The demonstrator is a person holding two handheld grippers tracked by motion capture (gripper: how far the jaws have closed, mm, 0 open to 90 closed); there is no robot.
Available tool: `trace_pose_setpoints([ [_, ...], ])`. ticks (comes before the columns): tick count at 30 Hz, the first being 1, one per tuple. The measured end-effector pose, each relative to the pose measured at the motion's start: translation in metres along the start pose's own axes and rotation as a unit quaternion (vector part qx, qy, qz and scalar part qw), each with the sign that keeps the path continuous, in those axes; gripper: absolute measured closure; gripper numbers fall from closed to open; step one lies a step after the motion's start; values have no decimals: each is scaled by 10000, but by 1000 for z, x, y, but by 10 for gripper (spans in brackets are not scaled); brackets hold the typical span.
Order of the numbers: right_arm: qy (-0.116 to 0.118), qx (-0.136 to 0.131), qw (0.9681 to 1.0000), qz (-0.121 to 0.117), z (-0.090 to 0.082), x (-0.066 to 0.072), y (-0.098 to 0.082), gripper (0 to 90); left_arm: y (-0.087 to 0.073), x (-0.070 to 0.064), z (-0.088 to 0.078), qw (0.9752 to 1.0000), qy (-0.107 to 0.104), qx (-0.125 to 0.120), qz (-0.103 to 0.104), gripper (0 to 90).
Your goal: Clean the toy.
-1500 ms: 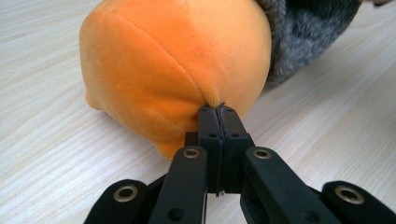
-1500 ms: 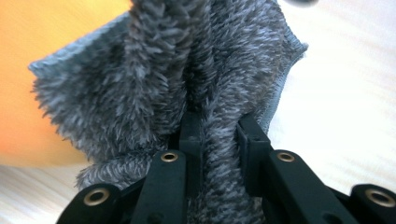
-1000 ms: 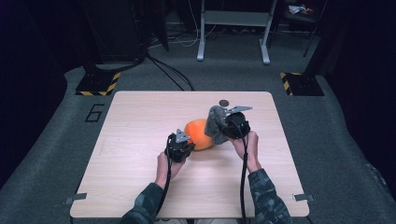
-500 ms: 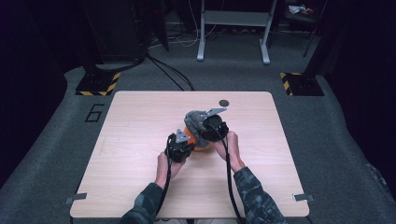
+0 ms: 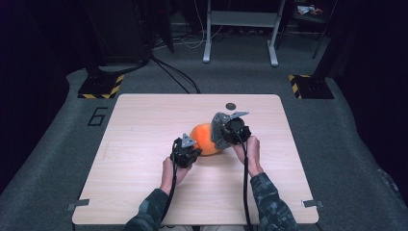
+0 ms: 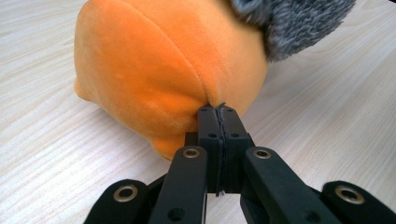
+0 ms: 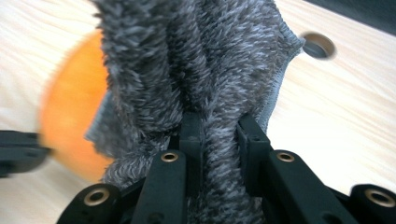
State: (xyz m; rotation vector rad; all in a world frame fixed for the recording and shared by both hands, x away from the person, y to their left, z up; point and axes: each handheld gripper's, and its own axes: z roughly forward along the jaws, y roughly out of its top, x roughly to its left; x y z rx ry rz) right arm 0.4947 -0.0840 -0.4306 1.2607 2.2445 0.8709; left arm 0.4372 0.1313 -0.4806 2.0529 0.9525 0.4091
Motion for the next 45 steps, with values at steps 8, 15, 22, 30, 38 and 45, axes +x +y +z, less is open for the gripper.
trace_pose_setpoints([
  [8,-130,312,9989,327,18,-20,-17,757,0,1,1,10000,-13,-10,-21,896],
  [15,-106,692,9965,453,39,-26,-30,756,0,2,1,10000,-34,4,-35,896],
  [22,-96,820,9952,521,38,-32,-40,755,-1,4,1,10000,-39,-29,-79,896],
  [30,-169,5,9995,263,-16,-17,-12,754,0,5,0,10000,-49,-18,-43,895],
  [38,93,38,9999,-140,-5,9,4,755,0,5,0,9999,-5,-74,-73,891],
  [45,-41,82,9999,-65,3,11,8,756,-1,3,-2,9999,91,-99,-53,792],
])
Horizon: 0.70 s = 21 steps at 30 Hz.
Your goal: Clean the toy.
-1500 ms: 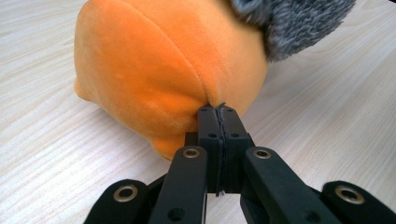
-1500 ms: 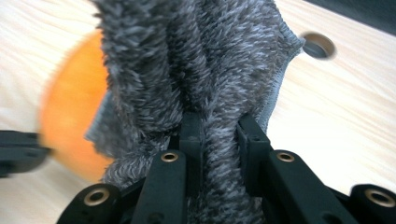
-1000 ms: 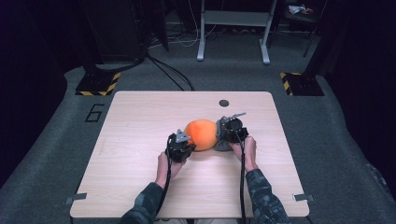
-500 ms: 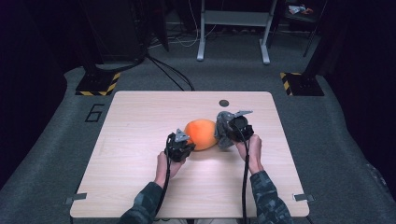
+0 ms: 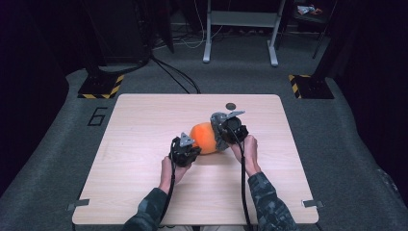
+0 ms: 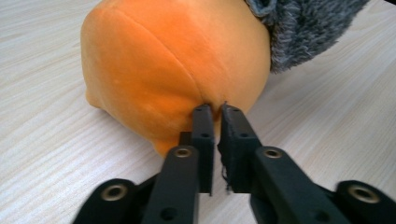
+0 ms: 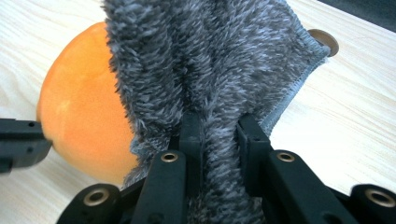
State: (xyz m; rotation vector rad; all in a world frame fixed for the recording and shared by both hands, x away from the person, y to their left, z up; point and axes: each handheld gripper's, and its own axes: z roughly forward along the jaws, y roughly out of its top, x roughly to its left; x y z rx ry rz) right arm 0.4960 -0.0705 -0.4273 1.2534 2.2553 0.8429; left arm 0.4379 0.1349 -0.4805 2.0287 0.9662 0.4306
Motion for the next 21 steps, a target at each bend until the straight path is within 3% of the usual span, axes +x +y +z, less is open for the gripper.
trace_pose_setpoints([
  [3,-12,6,10000,-6,2,-1,1,756,-2,-3,1,9999,111,8,28,684],
  [8,-9,24,9999,147,5,-2,3,756,-4,-9,0,9992,378,-6,104,582],
  [17,-14,22,9998,184,7,-6,3,756,-5,-9,-1,9966,810,-149,95,525],
  [21,-14,38,9998,195,8,-8,2,756,-5,-2,6,9963,862,-58,-5,501],
])
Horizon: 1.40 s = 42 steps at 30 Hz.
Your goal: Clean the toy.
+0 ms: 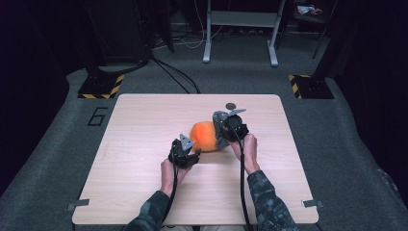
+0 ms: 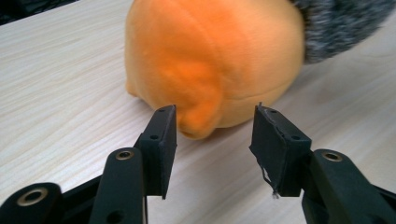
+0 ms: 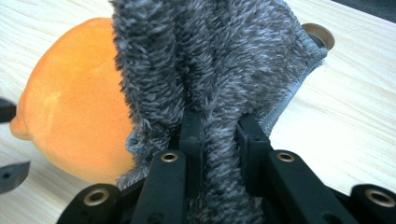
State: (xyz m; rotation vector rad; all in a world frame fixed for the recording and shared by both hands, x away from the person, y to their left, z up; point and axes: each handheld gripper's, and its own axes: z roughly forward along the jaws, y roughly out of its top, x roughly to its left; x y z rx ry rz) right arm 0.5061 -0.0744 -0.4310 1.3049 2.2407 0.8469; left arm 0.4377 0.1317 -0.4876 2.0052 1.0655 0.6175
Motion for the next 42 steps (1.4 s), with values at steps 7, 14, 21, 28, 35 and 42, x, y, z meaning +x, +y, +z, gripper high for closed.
trace_pose_setpoints([
  [7,4,-49,10000,59,0,-1,-3,756,4,-3,12,10000,11,-3,72,654],
  [14,75,-222,9994,271,-13,-12,-11,753,12,-6,7,9996,-246,-97,-6,823],
  [21,184,-502,9984,155,-40,-4,-12,753,22,-11,-9,9979,-625,-176,30,829],
  [28,499,-644,9965,-195,-55,26,-2,751,25,-7,-14,9944,-1017,-168,-255,828],
  [35,503,-427,9966,-504,-37,43,1,751,23,-4,-10,9931,-1115,-75,-360,827],
  [42,194,-362,9978,-511,-30,38,-5,757,20,-2,-6,9919,-1163,-82,-499,826],
])
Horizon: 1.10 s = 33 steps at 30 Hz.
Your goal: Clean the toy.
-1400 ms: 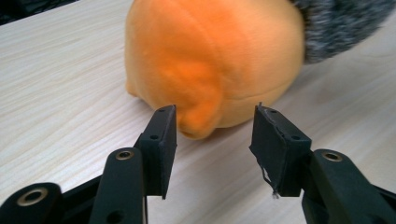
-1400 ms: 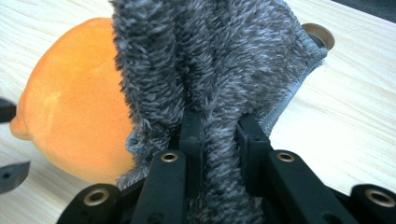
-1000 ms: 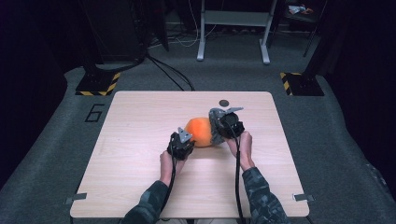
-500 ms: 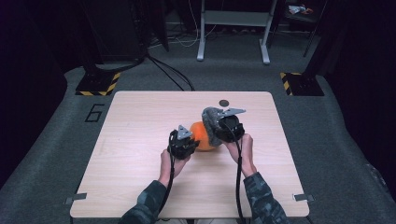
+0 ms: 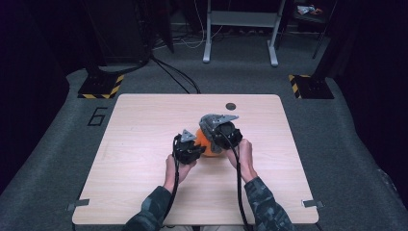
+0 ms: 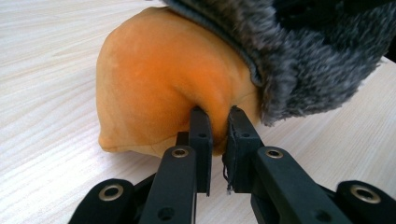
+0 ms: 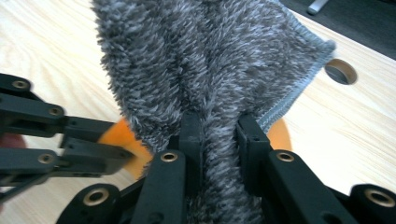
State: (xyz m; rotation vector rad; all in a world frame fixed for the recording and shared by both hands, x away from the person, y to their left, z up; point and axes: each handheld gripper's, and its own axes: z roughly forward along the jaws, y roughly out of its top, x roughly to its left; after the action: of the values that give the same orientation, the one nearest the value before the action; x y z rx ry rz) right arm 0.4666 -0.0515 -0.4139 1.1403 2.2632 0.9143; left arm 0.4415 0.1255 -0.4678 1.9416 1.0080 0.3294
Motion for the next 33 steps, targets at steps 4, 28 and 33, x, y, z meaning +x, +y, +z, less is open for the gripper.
trace_pose_setpoints([
  [4,-78,18,9999,129,-1,-10,-4,757,0,1,0,10000,8,-9,-48,825],
  [28,-345,1073,9878,1074,53,-70,-57,752,-2,5,0,10000,2,29,-36,823],
  [33,-344,900,9893,1091,39,-75,-54,752,-2,6,0,10000,-3,56,-14,822],
])
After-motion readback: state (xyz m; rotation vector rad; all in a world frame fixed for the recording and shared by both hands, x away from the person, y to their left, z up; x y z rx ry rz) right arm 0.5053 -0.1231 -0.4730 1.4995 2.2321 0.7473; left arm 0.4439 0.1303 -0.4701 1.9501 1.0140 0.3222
